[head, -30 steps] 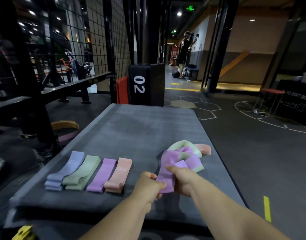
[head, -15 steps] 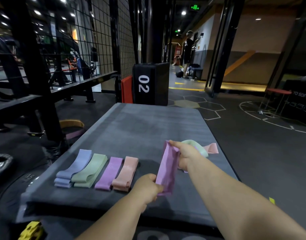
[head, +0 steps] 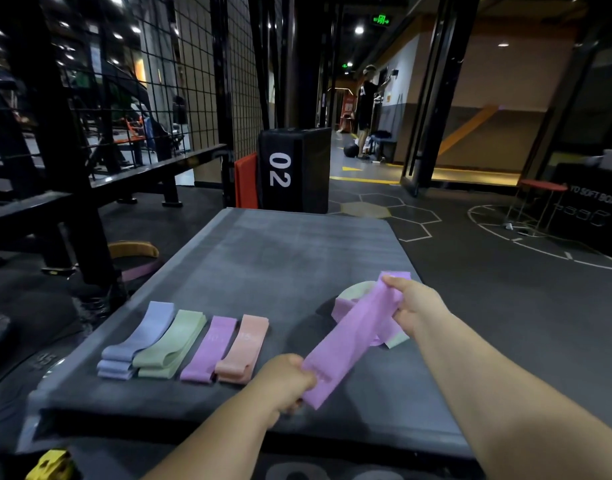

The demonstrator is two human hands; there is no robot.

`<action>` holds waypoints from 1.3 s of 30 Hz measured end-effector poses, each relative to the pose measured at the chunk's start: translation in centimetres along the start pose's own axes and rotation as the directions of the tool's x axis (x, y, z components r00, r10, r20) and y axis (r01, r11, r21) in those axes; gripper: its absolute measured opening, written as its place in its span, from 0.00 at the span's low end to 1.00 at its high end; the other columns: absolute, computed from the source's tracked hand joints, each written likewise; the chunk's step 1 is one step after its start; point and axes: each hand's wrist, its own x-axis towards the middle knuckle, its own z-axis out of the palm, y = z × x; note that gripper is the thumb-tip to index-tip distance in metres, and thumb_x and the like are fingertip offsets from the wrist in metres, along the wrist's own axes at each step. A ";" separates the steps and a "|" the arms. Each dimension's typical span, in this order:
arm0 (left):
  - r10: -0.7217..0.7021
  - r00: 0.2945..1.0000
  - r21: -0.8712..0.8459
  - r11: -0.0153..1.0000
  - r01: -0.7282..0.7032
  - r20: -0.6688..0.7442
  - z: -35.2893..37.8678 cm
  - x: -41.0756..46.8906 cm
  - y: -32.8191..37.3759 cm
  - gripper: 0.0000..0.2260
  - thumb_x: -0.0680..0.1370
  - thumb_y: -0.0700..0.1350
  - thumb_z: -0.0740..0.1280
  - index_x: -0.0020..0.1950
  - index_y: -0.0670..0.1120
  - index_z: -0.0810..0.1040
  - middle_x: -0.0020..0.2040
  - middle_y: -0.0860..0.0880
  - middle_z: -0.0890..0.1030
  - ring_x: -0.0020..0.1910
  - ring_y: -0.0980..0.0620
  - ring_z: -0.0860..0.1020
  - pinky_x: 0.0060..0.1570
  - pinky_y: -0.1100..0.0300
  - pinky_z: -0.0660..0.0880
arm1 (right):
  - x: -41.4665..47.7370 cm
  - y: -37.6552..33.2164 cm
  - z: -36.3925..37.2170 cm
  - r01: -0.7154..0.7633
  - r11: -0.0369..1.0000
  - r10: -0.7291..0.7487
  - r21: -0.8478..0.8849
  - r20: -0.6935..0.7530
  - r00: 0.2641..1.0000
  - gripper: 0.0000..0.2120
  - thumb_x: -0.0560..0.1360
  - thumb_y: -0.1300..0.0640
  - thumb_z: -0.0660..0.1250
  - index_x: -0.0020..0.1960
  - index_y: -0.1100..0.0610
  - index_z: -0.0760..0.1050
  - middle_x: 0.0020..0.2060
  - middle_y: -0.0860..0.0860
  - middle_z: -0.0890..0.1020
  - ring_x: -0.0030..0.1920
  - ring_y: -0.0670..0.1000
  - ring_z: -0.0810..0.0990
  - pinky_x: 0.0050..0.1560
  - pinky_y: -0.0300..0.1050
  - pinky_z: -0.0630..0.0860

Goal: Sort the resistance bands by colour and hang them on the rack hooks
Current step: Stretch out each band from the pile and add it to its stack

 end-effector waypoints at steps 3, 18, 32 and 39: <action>-0.001 1.000 -0.058 0.998 0.002 0.011 0.1 0.5 -0.2 0.05 0.74 0.36 0.62 0.44 0.44 0.77 0.39 0.43 0.78 0.35 0.47 0.74 0.37 0.57 0.74 | -0.7 0.7 -3.3 0.050 0.998 -0.052 -0.030 -0.088 0.995 0.19 0.73 0.66 0.71 0.62 0.67 0.72 0.53 0.63 0.80 0.49 0.59 0.81 0.51 0.51 0.79; 0.127 0.966 0.378 0.925 -0.033 -0.225 0.5 2.7 -2.0 0.18 0.75 0.37 0.61 0.64 0.49 0.72 0.55 0.46 0.78 0.52 0.46 0.76 0.46 0.63 0.67 | -1.6 6.7 -15.2 0.000 0.681 -0.206 -0.733 -0.192 0.959 0.09 0.71 0.63 0.69 0.51 0.57 0.79 0.39 0.57 0.83 0.36 0.56 0.78 0.43 0.50 0.77; 0.220 0.944 0.482 0.873 -0.079 -0.244 0.4 4.1 -3.3 0.18 0.77 0.41 0.64 0.66 0.49 0.70 0.58 0.49 0.79 0.57 0.48 0.77 0.53 0.61 0.70 | -0.6 4.8 -15.3 0.025 0.348 -0.160 -0.937 -0.033 0.987 0.08 0.70 0.62 0.69 0.47 0.53 0.80 0.43 0.52 0.82 0.47 0.57 0.80 0.48 0.43 0.73; 0.265 0.931 0.645 0.763 -0.045 -0.250 0.4 4.3 -2.9 0.08 0.77 0.45 0.62 0.54 0.54 0.75 0.51 0.52 0.80 0.46 0.50 0.75 0.43 0.61 0.67 | -0.8 5.0 -14.6 0.004 0.291 -0.159 -0.957 -0.045 0.986 0.05 0.71 0.59 0.71 0.36 0.53 0.78 0.40 0.53 0.83 0.44 0.55 0.79 0.43 0.41 0.70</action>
